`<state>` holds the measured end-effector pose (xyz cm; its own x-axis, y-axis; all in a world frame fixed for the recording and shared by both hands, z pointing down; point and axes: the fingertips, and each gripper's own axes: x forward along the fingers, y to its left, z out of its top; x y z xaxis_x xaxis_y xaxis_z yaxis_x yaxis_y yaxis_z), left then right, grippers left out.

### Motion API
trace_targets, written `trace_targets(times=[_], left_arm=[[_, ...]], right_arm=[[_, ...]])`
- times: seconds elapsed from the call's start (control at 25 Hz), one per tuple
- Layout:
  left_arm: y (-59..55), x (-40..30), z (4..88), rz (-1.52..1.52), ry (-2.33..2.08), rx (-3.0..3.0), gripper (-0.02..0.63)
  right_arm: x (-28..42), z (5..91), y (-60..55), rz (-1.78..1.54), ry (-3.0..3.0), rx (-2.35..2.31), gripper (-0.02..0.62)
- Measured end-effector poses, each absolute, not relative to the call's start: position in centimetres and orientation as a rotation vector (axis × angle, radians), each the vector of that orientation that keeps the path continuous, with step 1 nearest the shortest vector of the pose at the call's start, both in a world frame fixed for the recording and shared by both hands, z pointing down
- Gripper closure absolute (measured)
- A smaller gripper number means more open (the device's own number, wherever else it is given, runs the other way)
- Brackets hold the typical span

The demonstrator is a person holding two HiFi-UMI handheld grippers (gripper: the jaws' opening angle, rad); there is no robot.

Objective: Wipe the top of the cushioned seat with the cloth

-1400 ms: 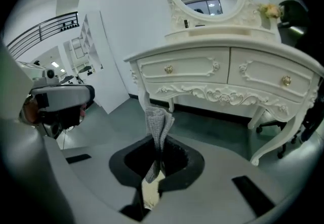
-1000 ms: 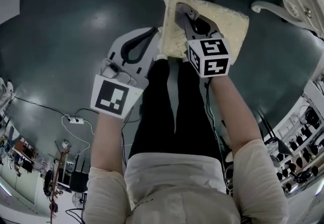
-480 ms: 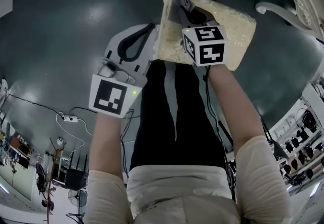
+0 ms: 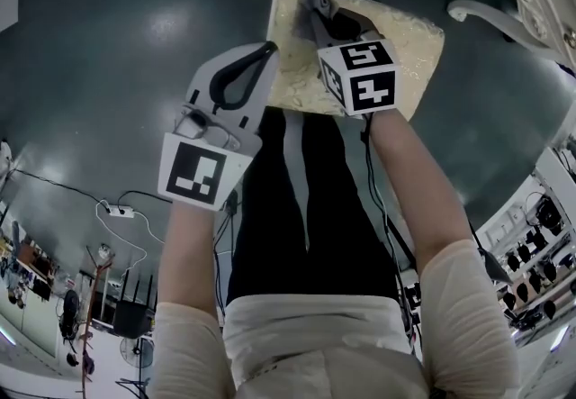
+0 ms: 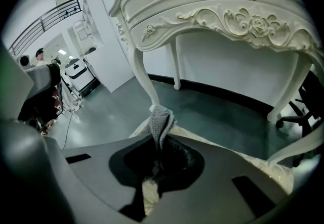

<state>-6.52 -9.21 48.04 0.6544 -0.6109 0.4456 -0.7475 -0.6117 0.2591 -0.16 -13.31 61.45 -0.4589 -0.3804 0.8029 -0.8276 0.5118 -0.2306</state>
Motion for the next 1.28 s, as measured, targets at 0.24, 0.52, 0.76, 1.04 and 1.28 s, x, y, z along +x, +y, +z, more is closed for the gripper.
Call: trace_targets(times=[0.24, 0.52, 0.76, 1.04, 1.28], left_arm=[[-9.4, -4.2, 47.7, 0.446, -1.034, 2.484, 0.604], [-9.0, -1.3, 48.7, 0.469, -1.011, 2.478, 0.604], [-9.0, 1.6, 48.8, 0.496, -0.978, 2.494, 0.604], [-8.8, 4.3, 49.0, 0.504, -0.964, 2.506, 0.604], [-8.3, 6.6, 48.8, 0.514, -0.926, 2.52, 0.604]], right_arm=[[2.7, 61.4, -13.0, 0.821, -2.035, 0.994, 0.568], [7.1, 61.8, -12.4, 0.832, -2.002, 1.037, 0.568], [10.6, 61.6, -12.2, 0.85, -1.988, 1.079, 0.568], [14.6, 61.6, -11.7, 0.85, -1.947, 1.15, 0.568], [17.8, 61.6, -11.2, 0.867, -1.9, 1.193, 0.568]])
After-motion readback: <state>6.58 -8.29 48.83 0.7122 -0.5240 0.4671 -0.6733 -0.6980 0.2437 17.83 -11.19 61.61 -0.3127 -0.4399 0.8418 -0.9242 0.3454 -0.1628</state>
